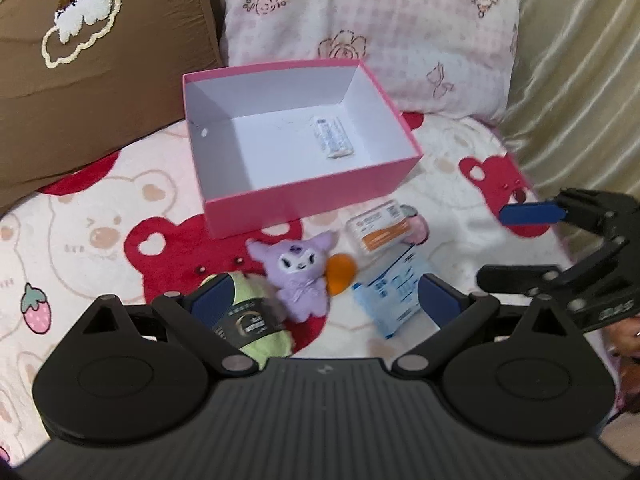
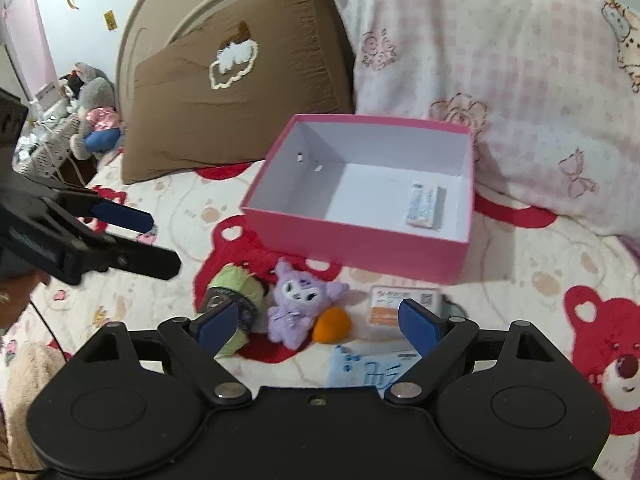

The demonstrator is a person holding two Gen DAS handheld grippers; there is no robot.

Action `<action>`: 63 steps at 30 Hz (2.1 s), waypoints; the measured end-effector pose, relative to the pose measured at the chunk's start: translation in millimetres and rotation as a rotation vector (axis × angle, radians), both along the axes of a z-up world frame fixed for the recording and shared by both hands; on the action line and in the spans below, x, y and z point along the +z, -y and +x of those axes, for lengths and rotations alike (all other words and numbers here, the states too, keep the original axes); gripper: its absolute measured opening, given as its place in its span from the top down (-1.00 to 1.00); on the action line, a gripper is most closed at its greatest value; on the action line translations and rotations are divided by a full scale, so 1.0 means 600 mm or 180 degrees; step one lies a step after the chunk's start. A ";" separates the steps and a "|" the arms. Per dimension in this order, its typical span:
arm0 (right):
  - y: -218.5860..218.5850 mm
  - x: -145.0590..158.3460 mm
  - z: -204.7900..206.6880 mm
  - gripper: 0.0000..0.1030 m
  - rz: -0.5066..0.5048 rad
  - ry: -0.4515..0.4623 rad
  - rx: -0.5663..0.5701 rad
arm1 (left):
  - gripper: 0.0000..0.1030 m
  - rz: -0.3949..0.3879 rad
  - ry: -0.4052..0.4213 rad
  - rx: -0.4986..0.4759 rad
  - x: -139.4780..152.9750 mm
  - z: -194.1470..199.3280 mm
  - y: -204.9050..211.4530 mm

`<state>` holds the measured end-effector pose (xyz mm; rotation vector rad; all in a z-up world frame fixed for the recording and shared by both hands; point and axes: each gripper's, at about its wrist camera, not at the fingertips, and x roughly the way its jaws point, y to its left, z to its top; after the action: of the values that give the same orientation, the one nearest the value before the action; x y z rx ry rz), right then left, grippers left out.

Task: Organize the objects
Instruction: 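Withdraw the left tool from the box toward the green yarn ball, then close the left tool around the green yarn ball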

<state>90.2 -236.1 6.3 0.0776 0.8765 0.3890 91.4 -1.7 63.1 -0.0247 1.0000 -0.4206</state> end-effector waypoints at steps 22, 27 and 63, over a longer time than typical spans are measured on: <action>-0.066 -0.089 -0.004 -0.75 0.0193 0.0231 0.0254 | -0.88 -0.0616 -0.0243 0.0407 -0.124 0.007 -0.076; -0.096 -0.104 0.006 -0.75 0.0342 0.0188 0.0317 | -0.88 -0.0498 -0.0161 0.0562 -0.146 0.009 -0.086; -0.259 -0.222 0.035 -0.75 -0.0163 0.0154 0.0658 | -0.43 -0.0929 -0.0412 0.1134 -0.294 0.008 -0.161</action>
<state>111.5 -80.5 -126.9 -0.0699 0.8488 0.5589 95.9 94.7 -113.4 -0.4912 1.0295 -0.2360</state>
